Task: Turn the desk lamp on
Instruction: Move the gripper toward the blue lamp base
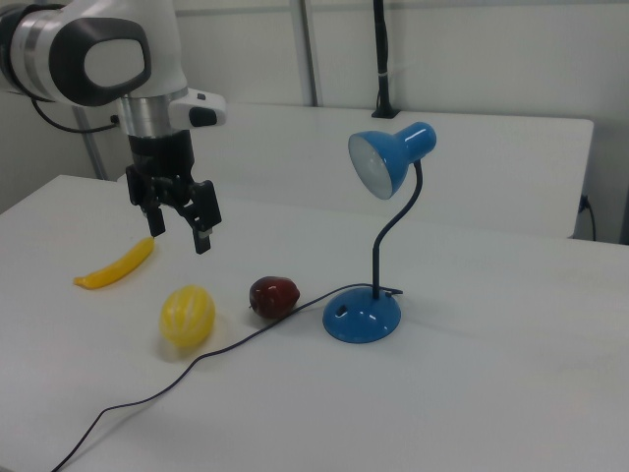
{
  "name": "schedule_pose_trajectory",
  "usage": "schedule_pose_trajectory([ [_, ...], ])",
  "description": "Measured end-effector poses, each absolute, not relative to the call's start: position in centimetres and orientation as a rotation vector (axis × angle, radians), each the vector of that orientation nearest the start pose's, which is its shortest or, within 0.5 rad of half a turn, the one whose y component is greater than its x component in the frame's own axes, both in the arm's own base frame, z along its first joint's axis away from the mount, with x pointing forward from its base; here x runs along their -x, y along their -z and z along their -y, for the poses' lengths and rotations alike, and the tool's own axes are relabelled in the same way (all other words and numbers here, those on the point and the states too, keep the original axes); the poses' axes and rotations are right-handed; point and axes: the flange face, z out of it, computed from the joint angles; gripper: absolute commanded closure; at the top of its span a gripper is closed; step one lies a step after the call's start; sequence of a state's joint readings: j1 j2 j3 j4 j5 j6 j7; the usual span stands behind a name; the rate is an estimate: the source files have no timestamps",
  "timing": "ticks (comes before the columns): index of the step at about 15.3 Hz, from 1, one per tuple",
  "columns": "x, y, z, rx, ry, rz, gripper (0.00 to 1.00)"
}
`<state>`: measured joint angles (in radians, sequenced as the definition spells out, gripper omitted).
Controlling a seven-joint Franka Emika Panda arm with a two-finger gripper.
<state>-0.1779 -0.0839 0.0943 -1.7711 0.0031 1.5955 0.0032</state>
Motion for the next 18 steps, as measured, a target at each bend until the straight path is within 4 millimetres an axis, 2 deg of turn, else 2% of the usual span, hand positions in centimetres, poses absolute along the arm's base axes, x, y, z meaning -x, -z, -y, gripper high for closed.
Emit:
schedule_pose_trajectory([
  [15,-52.3,-57.4,4.3,3.134,-0.166,-0.141,0.01],
  [16,-52.3,-57.4,4.5,3.133,-0.167,-0.147,0.08],
  [18,-52.3,-57.4,5.3,3.132,-0.166,-0.168,0.28],
])
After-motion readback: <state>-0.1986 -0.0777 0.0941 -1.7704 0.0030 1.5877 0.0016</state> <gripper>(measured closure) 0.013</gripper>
